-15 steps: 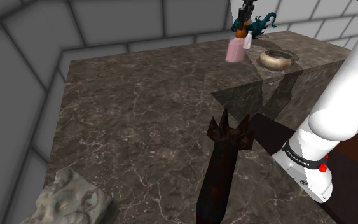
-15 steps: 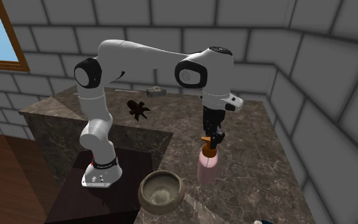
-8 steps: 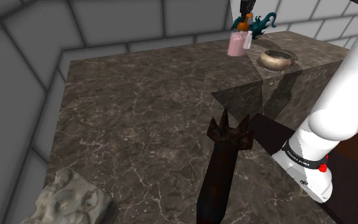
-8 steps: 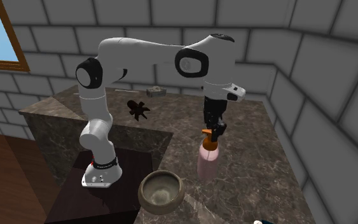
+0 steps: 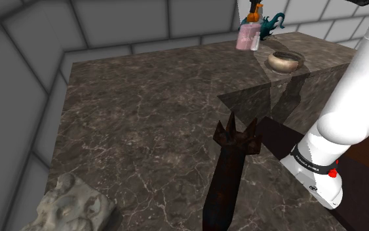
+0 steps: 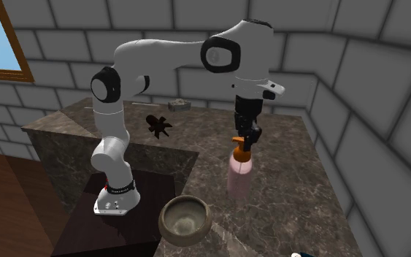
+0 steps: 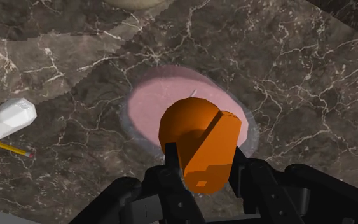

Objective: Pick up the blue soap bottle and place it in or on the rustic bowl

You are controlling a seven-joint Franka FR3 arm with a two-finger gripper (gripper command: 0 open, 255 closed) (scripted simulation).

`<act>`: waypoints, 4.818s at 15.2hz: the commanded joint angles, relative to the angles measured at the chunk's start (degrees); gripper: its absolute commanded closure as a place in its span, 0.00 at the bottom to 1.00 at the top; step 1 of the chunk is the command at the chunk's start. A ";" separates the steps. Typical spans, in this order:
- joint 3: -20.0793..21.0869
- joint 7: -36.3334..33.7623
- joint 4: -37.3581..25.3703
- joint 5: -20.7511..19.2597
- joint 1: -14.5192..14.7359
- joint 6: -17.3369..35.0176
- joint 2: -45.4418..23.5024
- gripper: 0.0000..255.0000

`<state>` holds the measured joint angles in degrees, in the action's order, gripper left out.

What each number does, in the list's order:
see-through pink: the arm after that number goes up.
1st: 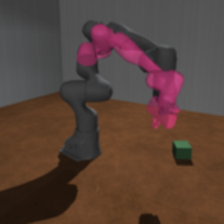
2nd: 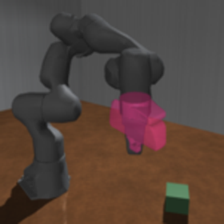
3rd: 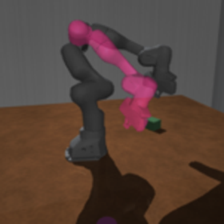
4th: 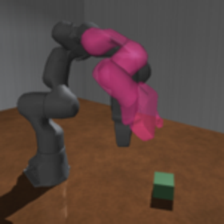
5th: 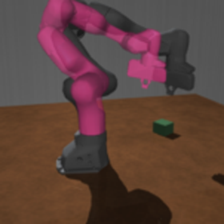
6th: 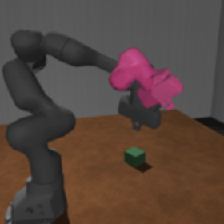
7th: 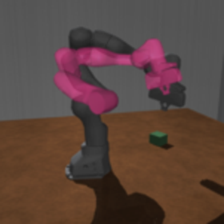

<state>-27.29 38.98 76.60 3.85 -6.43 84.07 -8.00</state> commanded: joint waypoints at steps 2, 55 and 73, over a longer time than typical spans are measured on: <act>-0.18 0.30 -4.02 0.65 -0.50 -2.87 -1.29 1.00; -2.08 12.30 14.35 -10.38 -9.02 -4.71 21.67 1.00; -1.60 11.21 22.95 -11.53 -9.30 1.28 24.51 0.00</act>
<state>-28.89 50.19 99.55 -7.68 -15.73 85.34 16.51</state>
